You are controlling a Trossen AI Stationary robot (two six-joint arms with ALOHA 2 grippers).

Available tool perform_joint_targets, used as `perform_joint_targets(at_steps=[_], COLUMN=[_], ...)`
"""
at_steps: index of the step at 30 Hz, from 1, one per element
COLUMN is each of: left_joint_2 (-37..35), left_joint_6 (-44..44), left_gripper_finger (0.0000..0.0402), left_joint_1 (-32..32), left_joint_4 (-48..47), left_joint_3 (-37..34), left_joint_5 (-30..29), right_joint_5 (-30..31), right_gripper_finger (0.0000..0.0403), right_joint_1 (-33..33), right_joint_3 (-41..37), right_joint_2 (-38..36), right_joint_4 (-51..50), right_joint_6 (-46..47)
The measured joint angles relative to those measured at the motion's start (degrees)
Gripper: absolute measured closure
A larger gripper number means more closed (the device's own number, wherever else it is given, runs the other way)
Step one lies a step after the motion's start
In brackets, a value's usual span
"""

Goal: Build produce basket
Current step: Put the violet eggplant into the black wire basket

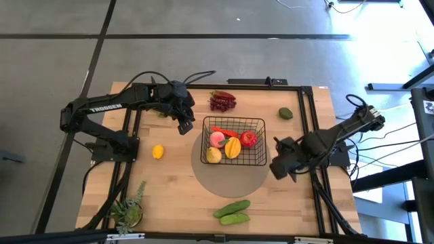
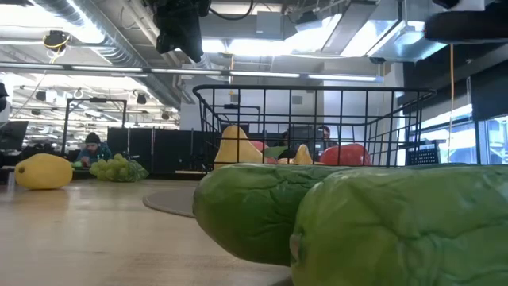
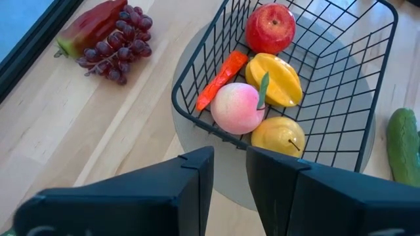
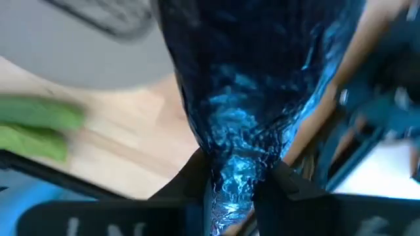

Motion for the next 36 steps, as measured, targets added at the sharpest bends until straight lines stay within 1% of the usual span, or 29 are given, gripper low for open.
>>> perform_joint_targets(at_steps=[3,5,8,11,14,16,21,26,30,36], left_joint_2=[-0.02,0.00,0.00,-0.01,0.00,0.00,-0.01,-0.02,-0.01,-0.02], left_joint_6=[0.09,1.76,6.10,9.89,13.10,13.43,13.29,13.00,12.99,12.96], left_gripper_finger=[0.0321,0.0321,0.0321,0.0321,0.0321,0.0321,0.0321,0.0321,0.0321,0.0321], left_joint_1=[-0.02,0.01,0.01,-0.02,0.01,-0.02,0.01,-0.02,-0.02,-0.06], left_joint_4=[0.01,0.01,0.01,0.01,0.01,0.01,0.07,0.29,0.25,0.22], left_joint_3=[0.00,0.00,0.00,0.00,0.00,0.00,0.00,0.00,0.00,0.00], left_joint_5=[0.00,0.57,4.52,8.00,11.51,12.88,13.09,13.11,13.09,13.03], right_joint_5=[5.12,8.01,11.17,13.59,13.61,13.61,12.66,8.93,8.26,8.44], right_gripper_finger=[0.0341,0.0341,0.0341,0.0341,0.0341,0.0341,0.0341,0.0341,0.0341,0.0341], right_joint_1=[-3.49,-6.53,-12.03,-17.47,-22.47,-25.13,-30.19,-32.53,-33.01,-33.53], right_joint_3=[2.20,3.22,4.06,4.12,4.12,4.12,4.12,4.12,4.12,4.10], right_joint_2=[0.00,0.00,0.00,0.02,0.37,1.01,4.83,11.31,16.52,22.36], right_joint_4=[-0.30,-0.19,1.40,5.51,13.43,19.61,34.90,42.55,43.92,45.00], right_joint_6=[-6.43,-12.78,-23.15,-33.74,-45.04,-53.11,-73.26,-88.07,-95.90,-100.09])
